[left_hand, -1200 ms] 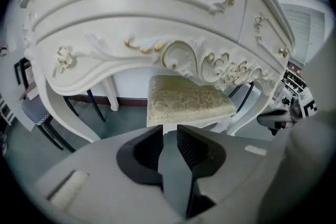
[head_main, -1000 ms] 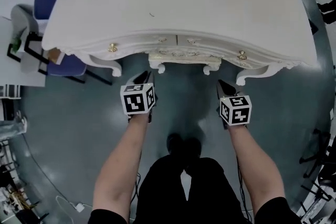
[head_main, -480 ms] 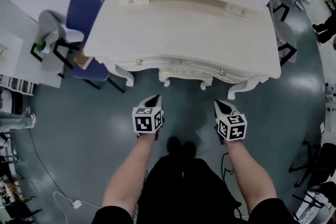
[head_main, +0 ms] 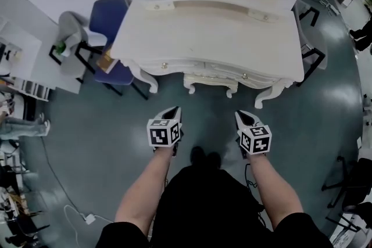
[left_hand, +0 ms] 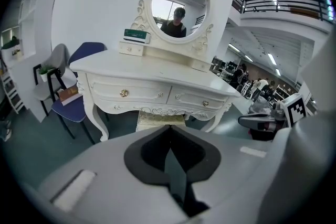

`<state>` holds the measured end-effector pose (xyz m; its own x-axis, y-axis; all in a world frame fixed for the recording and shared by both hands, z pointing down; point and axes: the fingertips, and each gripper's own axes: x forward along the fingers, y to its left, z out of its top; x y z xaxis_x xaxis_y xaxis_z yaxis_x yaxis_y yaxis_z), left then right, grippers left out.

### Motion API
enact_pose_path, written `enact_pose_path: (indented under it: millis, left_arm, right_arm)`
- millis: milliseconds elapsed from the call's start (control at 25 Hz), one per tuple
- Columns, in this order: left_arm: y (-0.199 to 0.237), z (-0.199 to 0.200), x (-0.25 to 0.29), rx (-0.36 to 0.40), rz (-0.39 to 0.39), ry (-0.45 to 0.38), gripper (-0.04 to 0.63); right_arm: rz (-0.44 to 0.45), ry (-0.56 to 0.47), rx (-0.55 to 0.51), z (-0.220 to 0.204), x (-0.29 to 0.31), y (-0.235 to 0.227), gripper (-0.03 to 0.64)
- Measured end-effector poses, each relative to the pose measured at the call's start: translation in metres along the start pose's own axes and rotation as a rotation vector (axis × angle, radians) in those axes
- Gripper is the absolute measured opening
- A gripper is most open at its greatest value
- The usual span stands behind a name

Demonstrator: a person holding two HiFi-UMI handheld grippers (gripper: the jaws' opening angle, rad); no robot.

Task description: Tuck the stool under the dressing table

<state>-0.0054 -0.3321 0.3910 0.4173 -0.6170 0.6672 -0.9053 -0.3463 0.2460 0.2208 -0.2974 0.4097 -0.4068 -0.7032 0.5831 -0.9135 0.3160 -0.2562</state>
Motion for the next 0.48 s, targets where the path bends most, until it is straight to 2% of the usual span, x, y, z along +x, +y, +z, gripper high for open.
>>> enact_pose_path:
  millis: [280,480]
  left_arm:
    - [-0.006,0.005,-0.05,0.046,0.014,-0.001,0.017]
    - [0.001,0.011,-0.067,0.039,0.037,-0.033,0.017]
  right_arm:
    - [0.024,-0.046,0.046,0.009,-0.023,0.013,0.003]
    - [0.023,-0.06,0.042,0.013,-0.04,0.012,0.003]
